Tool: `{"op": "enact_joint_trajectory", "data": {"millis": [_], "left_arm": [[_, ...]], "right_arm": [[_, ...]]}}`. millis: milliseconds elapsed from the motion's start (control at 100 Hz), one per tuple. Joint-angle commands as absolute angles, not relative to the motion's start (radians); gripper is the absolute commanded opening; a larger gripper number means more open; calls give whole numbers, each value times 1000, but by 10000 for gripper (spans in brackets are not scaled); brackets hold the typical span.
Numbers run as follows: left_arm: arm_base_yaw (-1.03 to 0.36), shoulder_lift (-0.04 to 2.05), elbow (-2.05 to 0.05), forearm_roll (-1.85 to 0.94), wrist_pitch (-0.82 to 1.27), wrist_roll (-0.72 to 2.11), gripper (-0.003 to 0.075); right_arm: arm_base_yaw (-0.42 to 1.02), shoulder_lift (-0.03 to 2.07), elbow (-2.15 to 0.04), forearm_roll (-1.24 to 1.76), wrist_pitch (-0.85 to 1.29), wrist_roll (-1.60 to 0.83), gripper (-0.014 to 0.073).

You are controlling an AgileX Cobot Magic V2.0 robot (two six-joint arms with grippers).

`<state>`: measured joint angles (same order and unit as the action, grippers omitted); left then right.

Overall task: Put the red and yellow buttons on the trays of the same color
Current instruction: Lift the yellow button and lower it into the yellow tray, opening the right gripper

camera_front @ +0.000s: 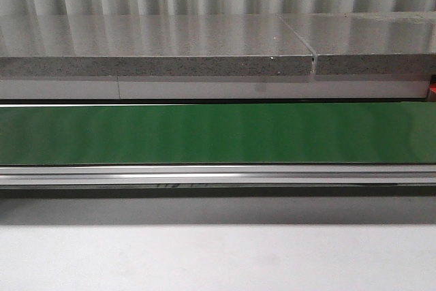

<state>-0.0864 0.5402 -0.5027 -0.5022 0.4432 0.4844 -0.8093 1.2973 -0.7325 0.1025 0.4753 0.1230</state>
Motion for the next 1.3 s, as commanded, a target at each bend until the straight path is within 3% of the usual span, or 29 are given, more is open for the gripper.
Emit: {"op": "enact_joint_trajectory", "data": {"millis": [0,620,710,900,1000,1290], "left_arm": [[-95,541,-530,-524,383,478,-20],[-95,541,-530,-524,383,478,-20],[-95,541,-530,-524,383,478,-20],[-95,541,-530,-524,383,478,-20],[-95,541,-530,-524,383,478,-20],[-95,541,-530,-524,383,478,-20]], "right_arm": [[-817,1314,-758,98,393,128,27],[-817,1475,-758,98,377,129,38],[-817,1475,-758,98,377,129,108],[-817,1475,-758,99,379,129,405],[-817,1475,-758,110,379,129,514],[-817,1451,-761,139,392,129,547]]}}
